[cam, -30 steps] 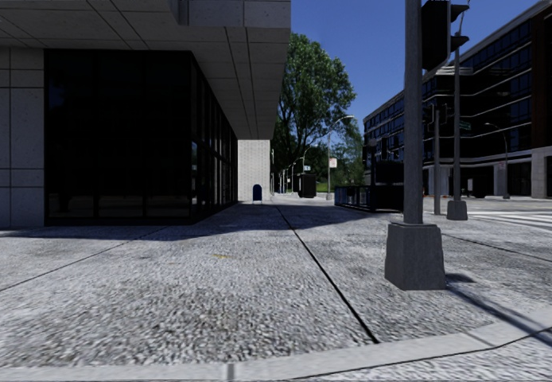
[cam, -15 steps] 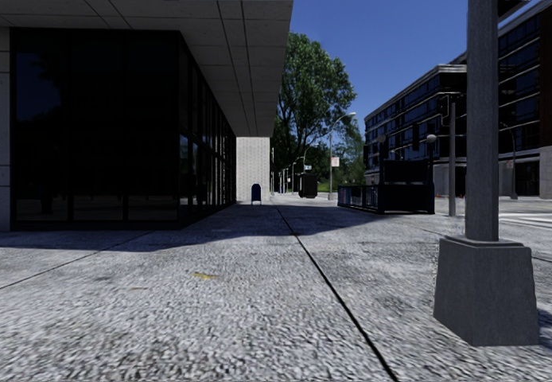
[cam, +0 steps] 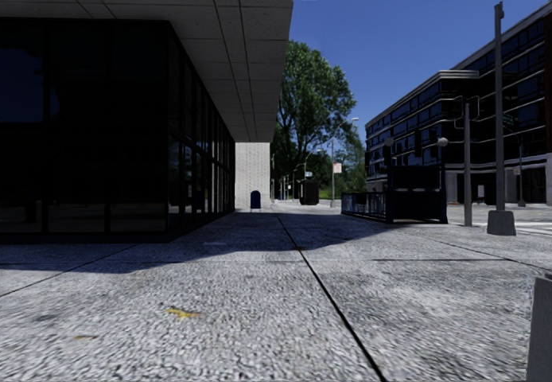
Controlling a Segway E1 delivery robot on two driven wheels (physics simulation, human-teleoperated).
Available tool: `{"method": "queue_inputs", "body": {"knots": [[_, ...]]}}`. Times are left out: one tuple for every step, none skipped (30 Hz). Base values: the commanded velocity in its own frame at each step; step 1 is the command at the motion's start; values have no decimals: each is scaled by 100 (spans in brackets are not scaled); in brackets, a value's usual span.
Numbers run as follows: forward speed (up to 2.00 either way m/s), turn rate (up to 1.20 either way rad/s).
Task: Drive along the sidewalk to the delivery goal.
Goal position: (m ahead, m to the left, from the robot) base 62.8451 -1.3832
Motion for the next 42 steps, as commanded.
{"method": "queue_inputs", "body": {"knots": [[160,0],[160,0],[161,0],[162,0],[162,0],[162,0],[162,0],[163,0],[168,0],[200,0],[200,0],[200,0],[200,0],[200,0],[200,0],[200,0],[200,-2],[200,-2],[200,-4],[200,-5],[200,-7],[200,-7],[200,-10],[200,-18],[200,-23],[200,-23],[200,-24],[200,-25],[200,-25],[200,-25],[200,-25],[200,-25],[200,-25],[200,-25],[200,-25],[200,-21],[200,-21],[200,-4],[200,0],[200,0],[200,0],[200,0]]}}
